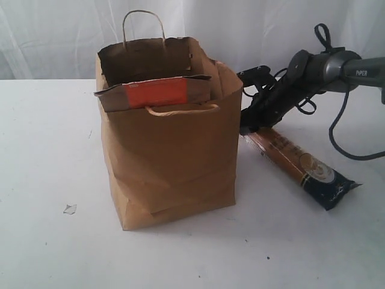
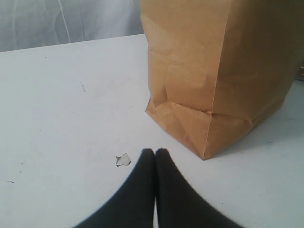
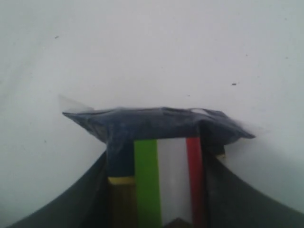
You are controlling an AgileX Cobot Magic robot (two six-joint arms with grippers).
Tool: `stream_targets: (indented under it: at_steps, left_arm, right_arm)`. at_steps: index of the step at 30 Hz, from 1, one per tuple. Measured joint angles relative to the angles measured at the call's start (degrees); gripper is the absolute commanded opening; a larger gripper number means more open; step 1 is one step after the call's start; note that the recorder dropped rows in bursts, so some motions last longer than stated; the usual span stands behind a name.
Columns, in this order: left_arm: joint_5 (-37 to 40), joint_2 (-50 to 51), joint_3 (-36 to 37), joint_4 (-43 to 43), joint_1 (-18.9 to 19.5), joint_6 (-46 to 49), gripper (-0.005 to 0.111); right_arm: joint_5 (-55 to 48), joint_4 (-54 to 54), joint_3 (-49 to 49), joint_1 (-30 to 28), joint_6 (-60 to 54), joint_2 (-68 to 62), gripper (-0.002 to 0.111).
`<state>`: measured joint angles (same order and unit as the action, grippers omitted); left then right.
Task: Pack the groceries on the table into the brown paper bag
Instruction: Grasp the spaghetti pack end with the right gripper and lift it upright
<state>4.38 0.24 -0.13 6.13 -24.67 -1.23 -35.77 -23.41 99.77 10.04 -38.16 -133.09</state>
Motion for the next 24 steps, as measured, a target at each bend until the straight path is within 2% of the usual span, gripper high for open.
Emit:
stream_targets:
  at_steps: [8, 24]
  left_arm:
    - [0.0, 0.0, 0.0, 0.0, 0.0, 0.0, 0.0]
    - [0.0, 0.0, 0.0, 0.0, 0.0, 0.0, 0.0]
  right_arm:
    - [-2.8, 0.1, -4.4, -2.4, 2.3, 6.7, 0.0]
    - [-0.4, -1.3, -18.1, -4.3, 4.5, 35.2, 0.0]
